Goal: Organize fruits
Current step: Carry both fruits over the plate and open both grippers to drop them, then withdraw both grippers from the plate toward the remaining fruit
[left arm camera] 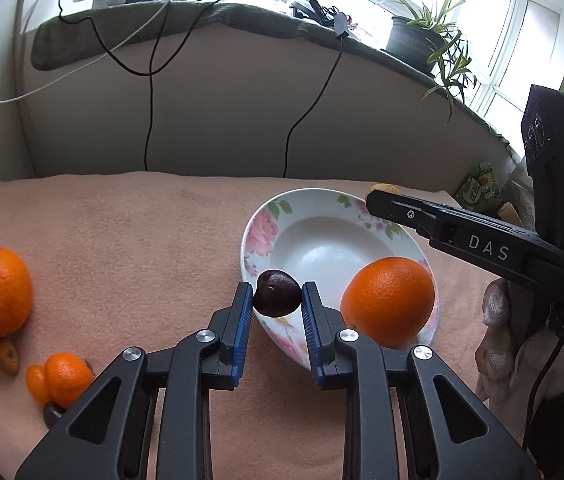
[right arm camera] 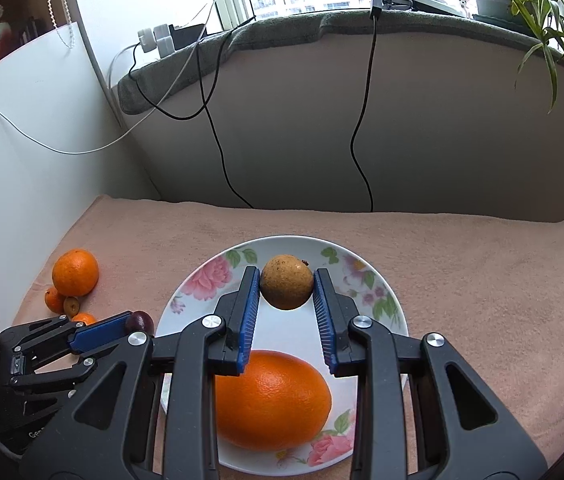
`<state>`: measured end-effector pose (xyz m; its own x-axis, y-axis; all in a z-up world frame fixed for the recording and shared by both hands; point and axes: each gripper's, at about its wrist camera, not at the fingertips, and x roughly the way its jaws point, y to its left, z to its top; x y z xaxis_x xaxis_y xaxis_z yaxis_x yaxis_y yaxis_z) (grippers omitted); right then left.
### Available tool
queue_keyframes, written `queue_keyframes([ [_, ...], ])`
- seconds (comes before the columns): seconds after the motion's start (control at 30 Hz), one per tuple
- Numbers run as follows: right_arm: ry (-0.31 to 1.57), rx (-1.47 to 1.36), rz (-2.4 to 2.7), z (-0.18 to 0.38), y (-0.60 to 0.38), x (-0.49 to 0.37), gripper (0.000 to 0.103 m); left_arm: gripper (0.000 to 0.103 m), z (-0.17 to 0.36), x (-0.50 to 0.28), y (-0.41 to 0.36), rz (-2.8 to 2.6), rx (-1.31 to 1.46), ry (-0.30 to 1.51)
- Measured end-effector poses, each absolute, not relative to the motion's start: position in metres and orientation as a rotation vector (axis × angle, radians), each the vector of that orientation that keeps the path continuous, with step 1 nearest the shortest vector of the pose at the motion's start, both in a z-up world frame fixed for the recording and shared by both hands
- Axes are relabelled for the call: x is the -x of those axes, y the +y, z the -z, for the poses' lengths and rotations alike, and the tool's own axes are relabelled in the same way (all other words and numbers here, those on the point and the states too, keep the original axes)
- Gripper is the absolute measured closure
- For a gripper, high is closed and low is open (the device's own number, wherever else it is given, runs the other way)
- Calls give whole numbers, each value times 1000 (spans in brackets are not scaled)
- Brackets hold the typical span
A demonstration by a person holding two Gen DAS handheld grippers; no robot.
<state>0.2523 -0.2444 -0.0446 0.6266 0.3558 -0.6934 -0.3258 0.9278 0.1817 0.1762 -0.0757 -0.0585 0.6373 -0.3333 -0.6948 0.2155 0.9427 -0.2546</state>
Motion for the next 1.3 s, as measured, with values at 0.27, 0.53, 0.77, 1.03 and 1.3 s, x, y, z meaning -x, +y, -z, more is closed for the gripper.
queue_keyframes([
  [0.27,834,-43,-384,53,-246,-259,74,80,61,-180,-79,317,143,835],
  [0.53,846,-41,-390,54,-243,-266,74,80,62,-182,-82,323,143,844],
  [0.77,841,-45,-389,53,-246,-263,74,79,61,-182,-83,327,134,843],
  [1.03,805,-38,-374,45,-249,-256,38,49,57,-178,-85,339,126,829],
  [1.3,777,-23,-377,36,-248,-248,21,33,56,-172,-84,337,137,819],
])
